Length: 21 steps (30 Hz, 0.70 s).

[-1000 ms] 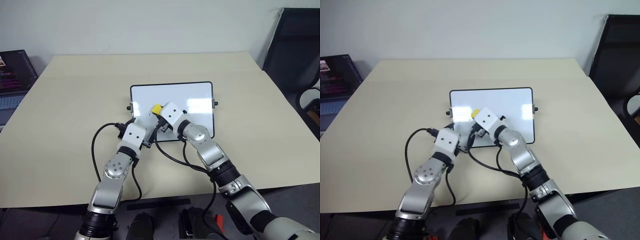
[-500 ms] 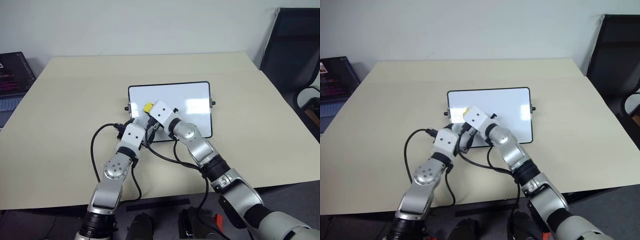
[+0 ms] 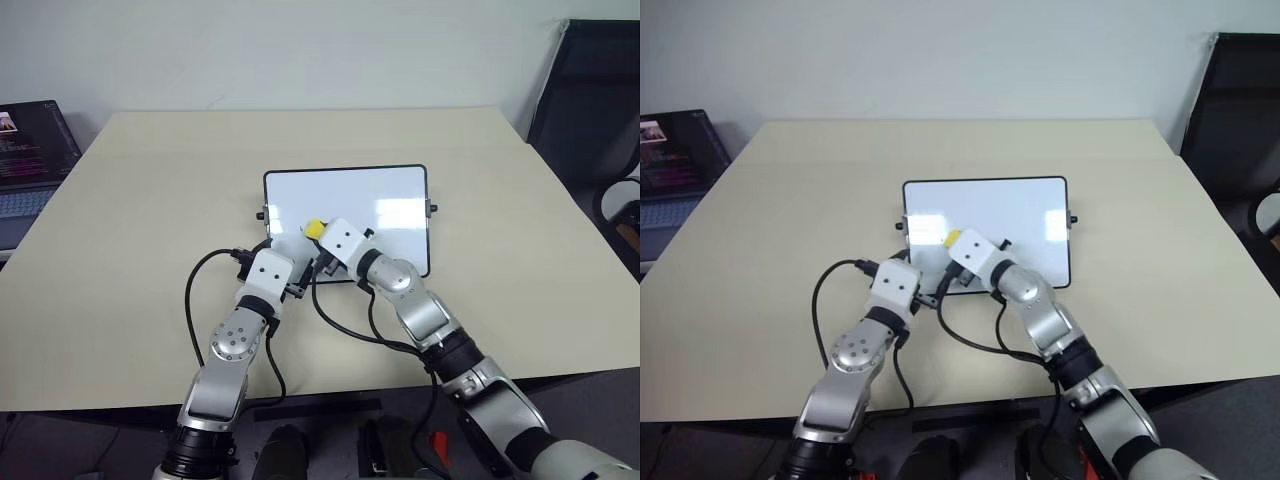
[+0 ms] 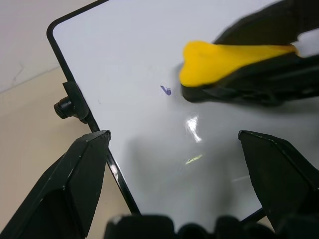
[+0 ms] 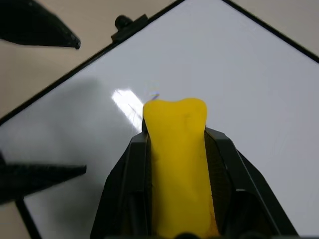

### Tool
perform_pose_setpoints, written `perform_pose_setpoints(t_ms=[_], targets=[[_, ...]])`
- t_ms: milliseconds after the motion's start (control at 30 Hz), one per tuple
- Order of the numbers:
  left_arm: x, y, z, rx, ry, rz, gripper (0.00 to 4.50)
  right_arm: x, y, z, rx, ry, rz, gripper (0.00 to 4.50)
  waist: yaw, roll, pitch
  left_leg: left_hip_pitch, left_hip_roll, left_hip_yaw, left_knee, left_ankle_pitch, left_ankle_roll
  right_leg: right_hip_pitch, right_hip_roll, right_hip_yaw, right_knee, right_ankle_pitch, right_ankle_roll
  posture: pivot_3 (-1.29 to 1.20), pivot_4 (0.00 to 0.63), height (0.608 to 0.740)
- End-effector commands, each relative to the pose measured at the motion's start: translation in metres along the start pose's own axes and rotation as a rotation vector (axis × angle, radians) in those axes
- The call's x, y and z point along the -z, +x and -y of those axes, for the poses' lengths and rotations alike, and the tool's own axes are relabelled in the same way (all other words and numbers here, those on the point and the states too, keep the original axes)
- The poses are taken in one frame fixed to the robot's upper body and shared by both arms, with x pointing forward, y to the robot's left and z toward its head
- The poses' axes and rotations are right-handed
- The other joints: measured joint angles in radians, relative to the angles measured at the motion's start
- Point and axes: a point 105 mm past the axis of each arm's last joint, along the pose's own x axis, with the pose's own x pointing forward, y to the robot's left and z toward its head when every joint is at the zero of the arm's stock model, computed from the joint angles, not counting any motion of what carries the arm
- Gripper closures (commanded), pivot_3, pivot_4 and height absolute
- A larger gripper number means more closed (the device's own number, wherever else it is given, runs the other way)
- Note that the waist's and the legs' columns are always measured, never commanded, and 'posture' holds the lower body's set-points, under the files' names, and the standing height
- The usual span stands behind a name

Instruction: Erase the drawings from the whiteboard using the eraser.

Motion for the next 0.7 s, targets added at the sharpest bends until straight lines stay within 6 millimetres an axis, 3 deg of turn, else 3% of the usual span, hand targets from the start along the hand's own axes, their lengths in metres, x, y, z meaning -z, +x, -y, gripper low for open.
perform_pose_setpoints(t_ms=[33,200,367,700], targets=[[-0.016,-0.001,-0.004,-0.015,0.013,0.062,0.0,0.029,-0.012,0.006,0.013,0.01,-0.114,3.38,0.0,0.0,0.0,0.0,0.0,0.0,0.0,0.0,0.0,0.0,0.0,0.0,0.0,0.0,0.0,0.0,0.15,0.74],[-0.016,-0.001,-0.005,-0.018,0.015,0.061,0.0,0.021,-0.009,0.018,0.056,0.014,-0.088,3.38,0.0,0.0,0.0,0.002,0.0,0.0,0.0,0.0,0.0,0.001,0.0,0.0,0.001,0.0,0.0,0.0,0.15,0.74],[-0.015,0.0,-0.005,-0.017,0.014,0.06,0.0,-0.009,0.001,0.028,0.113,-0.002,0.034,3.38,-0.003,0.0,0.0,0.002,0.0,0.001,0.0,0.0,0.0,0.001,0.0,0.0,0.001,0.0,0.0,0.0,0.15,0.74],[-0.011,-0.004,-0.008,-0.042,0.005,0.039,0.0,-0.045,0.024,0.013,0.107,-0.029,0.158,3.38,-0.005,0.0,0.0,-0.003,0.001,0.0,-0.001,0.0,0.0,-0.003,0.0,0.0,-0.001,0.0,0.0,0.0,0.15,0.74]])
